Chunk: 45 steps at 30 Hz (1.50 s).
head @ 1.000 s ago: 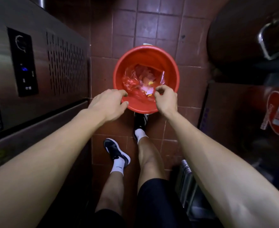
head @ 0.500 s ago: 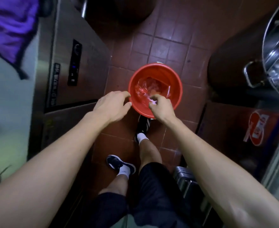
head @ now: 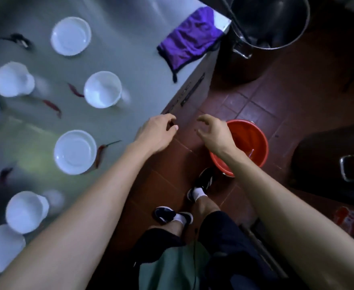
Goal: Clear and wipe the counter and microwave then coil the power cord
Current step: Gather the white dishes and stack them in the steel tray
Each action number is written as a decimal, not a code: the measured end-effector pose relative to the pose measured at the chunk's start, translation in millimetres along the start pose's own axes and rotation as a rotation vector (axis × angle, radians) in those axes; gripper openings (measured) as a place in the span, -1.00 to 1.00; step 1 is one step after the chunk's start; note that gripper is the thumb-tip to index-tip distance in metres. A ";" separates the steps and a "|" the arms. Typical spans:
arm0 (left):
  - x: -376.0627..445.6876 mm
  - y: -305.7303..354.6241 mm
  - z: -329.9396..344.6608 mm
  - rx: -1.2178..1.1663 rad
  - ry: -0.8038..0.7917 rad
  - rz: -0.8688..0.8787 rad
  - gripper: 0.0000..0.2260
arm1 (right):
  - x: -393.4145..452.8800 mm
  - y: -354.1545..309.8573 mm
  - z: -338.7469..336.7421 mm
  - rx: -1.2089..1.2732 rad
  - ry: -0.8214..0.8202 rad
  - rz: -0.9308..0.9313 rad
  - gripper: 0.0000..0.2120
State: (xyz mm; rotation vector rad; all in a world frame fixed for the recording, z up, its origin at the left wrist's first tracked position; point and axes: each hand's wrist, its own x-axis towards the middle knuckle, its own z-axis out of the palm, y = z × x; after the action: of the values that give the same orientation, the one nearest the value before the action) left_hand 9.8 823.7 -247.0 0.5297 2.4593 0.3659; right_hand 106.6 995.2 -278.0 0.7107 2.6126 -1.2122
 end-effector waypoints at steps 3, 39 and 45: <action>-40.9 -33.0 -8.0 -0.056 0.053 -0.024 -0.67 | -25.3 -33.4 14.2 -0.105 -0.071 -0.084 -0.67; -224.4 -240.4 -79.5 -0.100 0.361 -0.213 -0.63 | -63.2 -231.0 122.4 -0.617 -0.217 -0.487 -0.38; -169.5 -237.6 -93.9 -0.075 0.304 -0.237 -0.63 | -2.5 -238.6 117.5 -0.625 -0.176 -0.506 -0.40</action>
State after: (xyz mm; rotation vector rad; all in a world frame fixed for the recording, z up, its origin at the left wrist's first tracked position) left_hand 11.8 524.9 -178.2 0.1550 2.7488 0.4659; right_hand -12.9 773.2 -193.4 -0.1695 2.8483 -0.4318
